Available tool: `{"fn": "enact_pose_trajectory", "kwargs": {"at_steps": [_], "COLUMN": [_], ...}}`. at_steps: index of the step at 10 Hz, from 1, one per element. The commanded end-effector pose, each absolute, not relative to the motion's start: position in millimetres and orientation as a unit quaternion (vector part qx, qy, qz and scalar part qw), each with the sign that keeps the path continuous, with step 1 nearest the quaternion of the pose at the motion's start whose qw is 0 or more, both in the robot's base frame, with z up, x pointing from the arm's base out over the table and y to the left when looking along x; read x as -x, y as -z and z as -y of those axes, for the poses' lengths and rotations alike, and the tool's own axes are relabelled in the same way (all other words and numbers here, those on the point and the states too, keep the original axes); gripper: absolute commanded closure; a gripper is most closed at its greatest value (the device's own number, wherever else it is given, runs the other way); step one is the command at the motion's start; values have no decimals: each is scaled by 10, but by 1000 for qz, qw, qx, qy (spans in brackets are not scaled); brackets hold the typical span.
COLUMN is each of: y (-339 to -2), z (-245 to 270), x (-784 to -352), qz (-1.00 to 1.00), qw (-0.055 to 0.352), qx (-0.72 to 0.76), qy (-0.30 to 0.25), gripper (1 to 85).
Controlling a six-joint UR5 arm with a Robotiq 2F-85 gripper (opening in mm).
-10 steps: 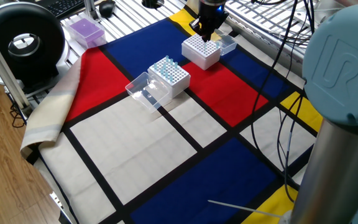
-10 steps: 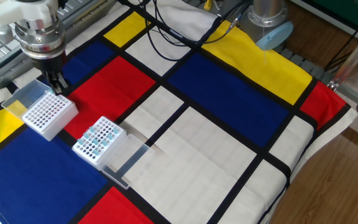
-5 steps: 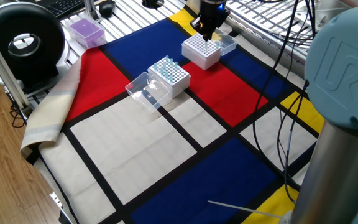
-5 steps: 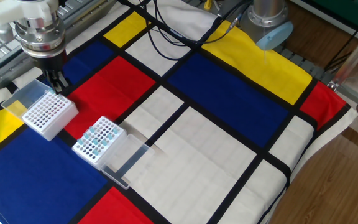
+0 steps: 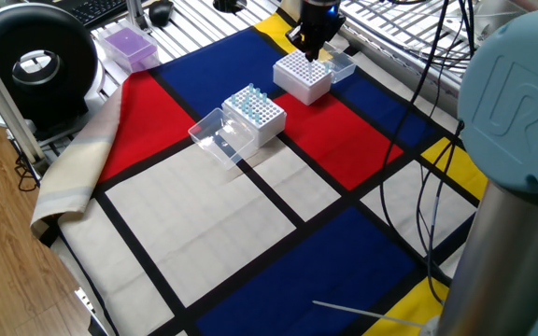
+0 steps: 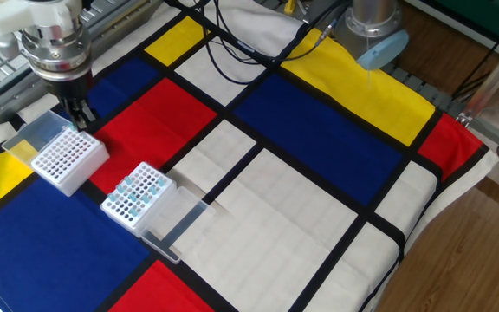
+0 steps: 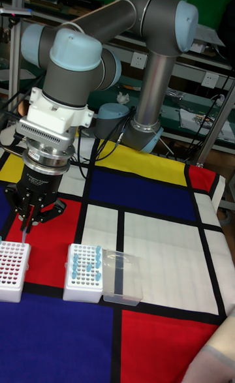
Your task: Transfer all medium pipette tips from one holder to another
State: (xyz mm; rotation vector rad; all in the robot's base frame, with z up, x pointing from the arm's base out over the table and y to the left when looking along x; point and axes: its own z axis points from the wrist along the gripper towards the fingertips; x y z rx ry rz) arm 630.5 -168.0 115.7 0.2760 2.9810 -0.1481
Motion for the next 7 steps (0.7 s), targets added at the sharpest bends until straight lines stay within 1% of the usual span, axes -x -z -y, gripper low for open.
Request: {"fn": "enact_pose_trajectory", "kwargs": {"at_steps": [1, 7], "y": [-1138, -1096], "z": [1668, 1660], "x": [-6322, -6353], "qz": [-992, -992], "qw": [75, 74], "qx": [-94, -89], "qy": [44, 40], "gripper": [830, 830]}}
